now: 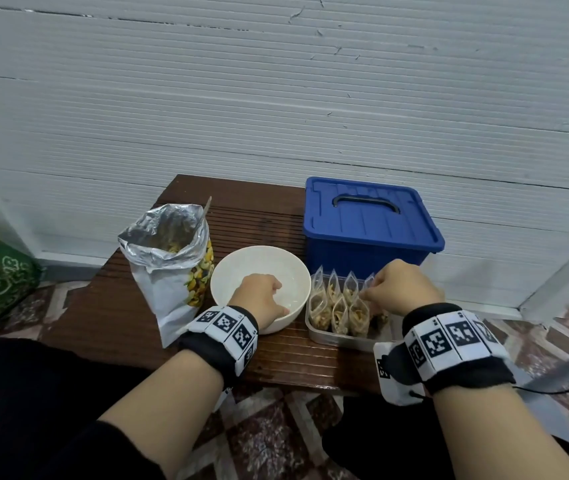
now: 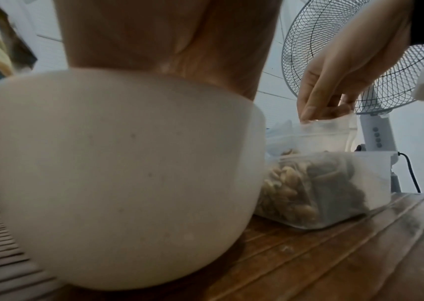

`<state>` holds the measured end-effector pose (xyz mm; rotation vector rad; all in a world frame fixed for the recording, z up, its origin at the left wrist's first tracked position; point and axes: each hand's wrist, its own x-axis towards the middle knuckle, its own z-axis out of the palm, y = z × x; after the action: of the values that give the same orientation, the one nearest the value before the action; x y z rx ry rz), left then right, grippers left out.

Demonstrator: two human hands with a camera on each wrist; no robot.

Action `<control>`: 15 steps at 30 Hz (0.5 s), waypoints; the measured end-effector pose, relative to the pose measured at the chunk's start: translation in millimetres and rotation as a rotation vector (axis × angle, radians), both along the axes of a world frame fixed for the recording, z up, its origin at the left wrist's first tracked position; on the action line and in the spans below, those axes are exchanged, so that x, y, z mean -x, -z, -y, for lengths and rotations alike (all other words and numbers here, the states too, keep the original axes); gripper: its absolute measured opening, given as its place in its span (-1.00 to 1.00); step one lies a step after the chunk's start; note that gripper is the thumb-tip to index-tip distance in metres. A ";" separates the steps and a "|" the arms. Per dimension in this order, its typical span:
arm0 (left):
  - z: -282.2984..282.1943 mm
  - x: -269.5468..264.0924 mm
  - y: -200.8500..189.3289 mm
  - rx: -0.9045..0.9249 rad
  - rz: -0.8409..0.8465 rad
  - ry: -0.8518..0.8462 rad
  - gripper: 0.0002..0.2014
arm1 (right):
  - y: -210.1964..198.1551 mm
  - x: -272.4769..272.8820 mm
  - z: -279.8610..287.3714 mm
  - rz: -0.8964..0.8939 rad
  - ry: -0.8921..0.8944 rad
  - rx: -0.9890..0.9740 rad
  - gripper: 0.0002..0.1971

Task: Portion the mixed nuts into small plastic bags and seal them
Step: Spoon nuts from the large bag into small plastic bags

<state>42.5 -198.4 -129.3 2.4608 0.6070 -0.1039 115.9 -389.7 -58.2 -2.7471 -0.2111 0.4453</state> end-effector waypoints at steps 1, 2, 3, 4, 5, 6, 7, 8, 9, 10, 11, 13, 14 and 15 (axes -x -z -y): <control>-0.1 0.3 -0.1 0.007 0.003 -0.001 -0.48 | -2.8 1.5 -1.1 0.014 -0.004 -0.004 -0.83; -0.3 0.6 -0.3 0.015 0.004 -0.001 -0.50 | -5.1 2.7 -2.3 0.028 -0.003 -0.009 -0.85; -0.5 0.8 -0.3 0.018 0.004 0.000 -0.51 | -7.1 4.0 -3.8 0.042 -0.002 -0.012 -0.87; -0.6 1.0 -0.7 0.017 0.002 0.000 -0.51 | -9.3 5.3 -5.1 0.054 -0.004 -0.015 -0.88; -0.6 1.3 -1.0 0.016 -0.001 0.001 -0.52 | -11.1 5.9 -6.5 0.068 -0.005 -0.017 -0.89; -0.5 1.6 -1.5 0.014 -0.003 0.001 -0.53 | -12.6 6.1 -7.8 0.083 -0.006 -0.025 -0.89; -0.6 1.5 -1.8 0.010 0.001 0.003 -0.55 | -14.7 6.2 -9.2 0.099 -0.009 -0.032 -0.90; -1.0 1.7 -1.9 0.006 0.013 0.003 -0.58 | -16.3 6.3 -10.3 0.116 -0.013 -0.039 -0.91; -1.5 1.6 -2.0 0.003 0.034 0.002 -0.60 | -17.6 6.1 -11.7 0.135 -0.017 -0.045 -0.92; -2.1 1.6 -2.2 0.005 0.063 -0.001 -0.63 | -18.5 5.5 -13.3 0.150 -0.023 -0.053 -0.91; -2.7 1.5 -2.6 0.019 0.100 -0.006 -0.65 | -19.0 5.4 -14.5 0.167 -0.032 -0.064 -0.90; -3.3 0.9 -4.8 0.074 0.187 -0.037 -0.67 | -18.0 4.9 -18.3 0.208 -0.051 -0.103 -0.90; -3.2 0.9 -7.3 0.102 0.229 -0.066 -0.67 | -17.8 4.9 -20.4 0.230 -0.065 -0.130 -0.93; -3.1 0.9 -10.3 0.130 0.269 -0.101 -0.67 | -17.2 4.9 -22.8 0.249 -0.076 -0.154 -0.94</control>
<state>41.6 -195.3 -119.1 2.2627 0.5850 0.2173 110.9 -366.9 -41.0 -2.6429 -0.3956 0.0994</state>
